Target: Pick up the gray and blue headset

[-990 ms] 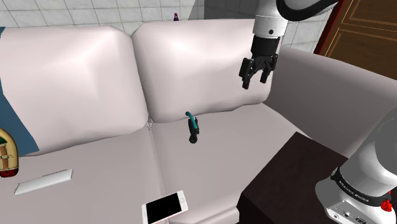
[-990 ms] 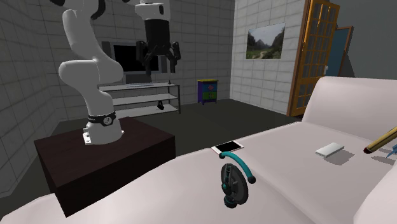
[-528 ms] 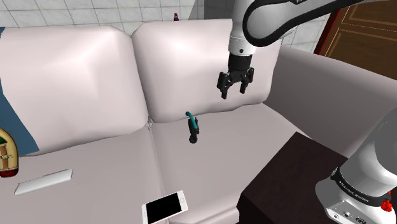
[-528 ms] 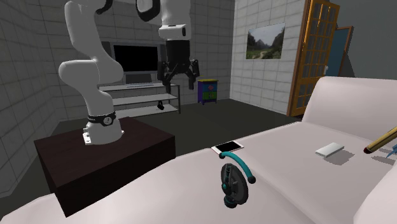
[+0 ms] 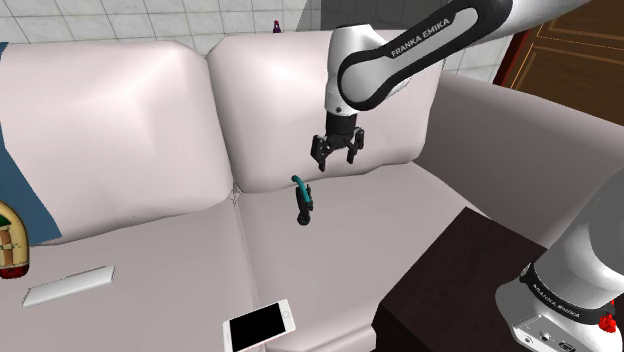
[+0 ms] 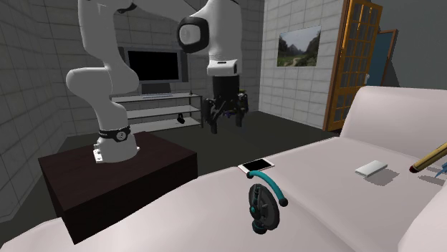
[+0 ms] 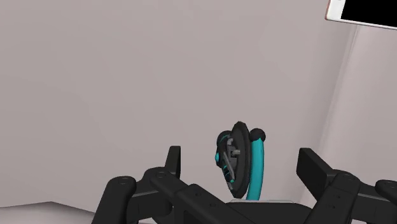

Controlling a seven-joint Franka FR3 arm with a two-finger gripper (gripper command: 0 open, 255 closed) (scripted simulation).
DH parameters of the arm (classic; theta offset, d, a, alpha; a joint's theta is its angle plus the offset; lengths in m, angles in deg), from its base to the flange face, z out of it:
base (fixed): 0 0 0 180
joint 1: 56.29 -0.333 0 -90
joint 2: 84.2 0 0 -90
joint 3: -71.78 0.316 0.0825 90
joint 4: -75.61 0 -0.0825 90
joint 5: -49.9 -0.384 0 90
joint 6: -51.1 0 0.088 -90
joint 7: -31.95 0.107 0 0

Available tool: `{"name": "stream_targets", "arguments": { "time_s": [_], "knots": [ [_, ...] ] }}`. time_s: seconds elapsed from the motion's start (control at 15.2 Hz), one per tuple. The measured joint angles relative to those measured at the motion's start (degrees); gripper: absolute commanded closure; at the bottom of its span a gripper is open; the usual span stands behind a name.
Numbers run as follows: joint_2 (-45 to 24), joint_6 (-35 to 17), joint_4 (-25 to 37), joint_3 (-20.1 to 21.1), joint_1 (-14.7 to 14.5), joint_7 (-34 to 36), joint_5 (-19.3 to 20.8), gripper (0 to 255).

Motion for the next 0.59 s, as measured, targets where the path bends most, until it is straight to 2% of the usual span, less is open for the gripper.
{"name": "stream_targets", "arguments": {
  "time_s": [0.33,0.59],
  "knots": [
    [-10.3,-3.7,6.4,-0.4,-1.0,3.9,2.8,0],
    [-20.0,-4.8,14.8,-1.3,-2.7,7.1,5.1,0]
  ]
}}
